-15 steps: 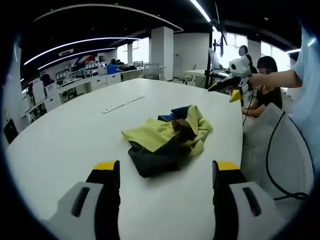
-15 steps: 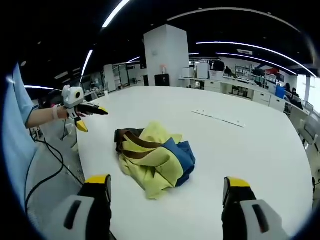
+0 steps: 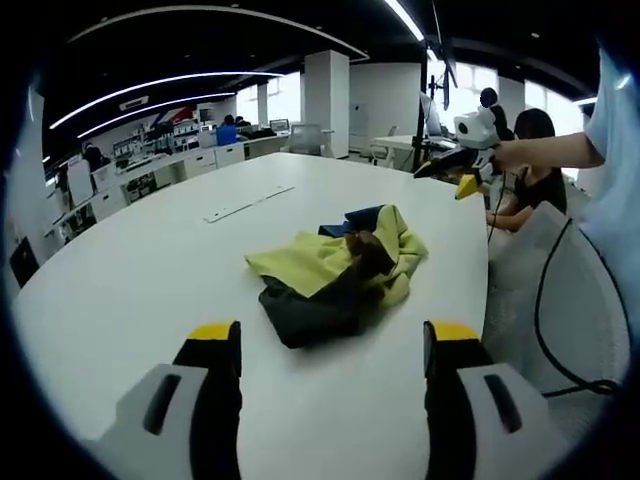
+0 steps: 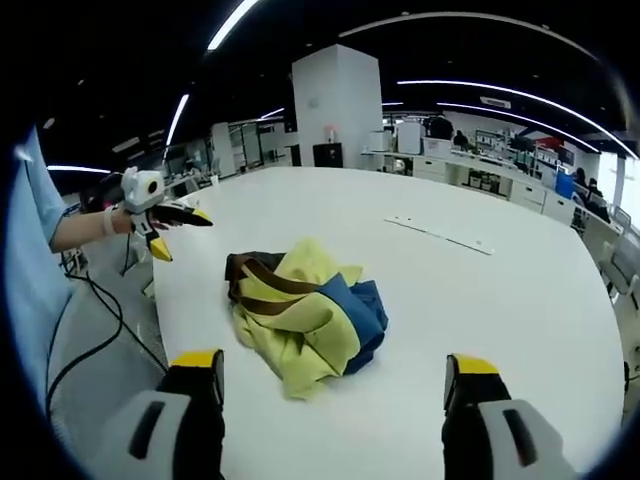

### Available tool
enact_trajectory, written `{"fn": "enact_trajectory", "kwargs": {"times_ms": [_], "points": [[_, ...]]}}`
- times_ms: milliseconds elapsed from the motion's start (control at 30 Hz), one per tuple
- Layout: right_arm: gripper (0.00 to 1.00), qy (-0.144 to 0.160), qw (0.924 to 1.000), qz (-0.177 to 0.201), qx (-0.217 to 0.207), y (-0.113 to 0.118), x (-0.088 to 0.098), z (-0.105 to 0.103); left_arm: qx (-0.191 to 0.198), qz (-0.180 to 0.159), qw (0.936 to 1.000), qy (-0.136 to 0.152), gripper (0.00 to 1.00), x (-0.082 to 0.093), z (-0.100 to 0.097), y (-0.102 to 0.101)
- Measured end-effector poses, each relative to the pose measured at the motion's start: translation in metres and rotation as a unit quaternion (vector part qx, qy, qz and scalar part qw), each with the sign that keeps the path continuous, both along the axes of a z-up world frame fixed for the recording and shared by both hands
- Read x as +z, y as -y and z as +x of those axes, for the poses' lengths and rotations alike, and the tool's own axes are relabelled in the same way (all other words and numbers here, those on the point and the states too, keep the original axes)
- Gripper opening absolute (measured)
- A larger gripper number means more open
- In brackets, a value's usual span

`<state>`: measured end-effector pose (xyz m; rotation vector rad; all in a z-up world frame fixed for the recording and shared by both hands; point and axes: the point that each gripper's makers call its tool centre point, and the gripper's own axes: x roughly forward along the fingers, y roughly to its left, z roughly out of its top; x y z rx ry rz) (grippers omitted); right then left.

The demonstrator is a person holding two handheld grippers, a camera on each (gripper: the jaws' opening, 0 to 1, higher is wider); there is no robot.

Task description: Fold the garment on the visible template until the final outline fits inside the template.

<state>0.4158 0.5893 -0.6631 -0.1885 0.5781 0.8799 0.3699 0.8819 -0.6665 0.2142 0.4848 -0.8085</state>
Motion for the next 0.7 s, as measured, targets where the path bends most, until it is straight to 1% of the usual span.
{"fn": "enact_trajectory", "kwargs": {"times_ms": [133, 267, 500, 700], "points": [[0.91, 0.001, 1.0, 0.003, 0.002, -0.003, 0.002, 0.001, -0.003, 0.002, 1.0, -0.001, 0.69, -0.003, -0.001, 0.003], [0.9, 0.002, 1.0, 0.005, 0.004, -0.004, 0.001, 0.001, -0.004, 0.005, 0.9999, -0.009, 0.69, -0.008, -0.001, 0.007], [0.89, -0.007, 0.9999, -0.004, 0.009, 0.003, -0.005, 0.0, -0.007, 0.017, 0.9998, -0.01, 0.67, -0.012, -0.001, 0.007], [0.88, -0.013, 0.9999, -0.005, 0.005, 0.008, -0.008, 0.006, -0.003, 0.015, 0.9998, -0.008, 0.63, -0.012, 0.002, 0.006]]}}
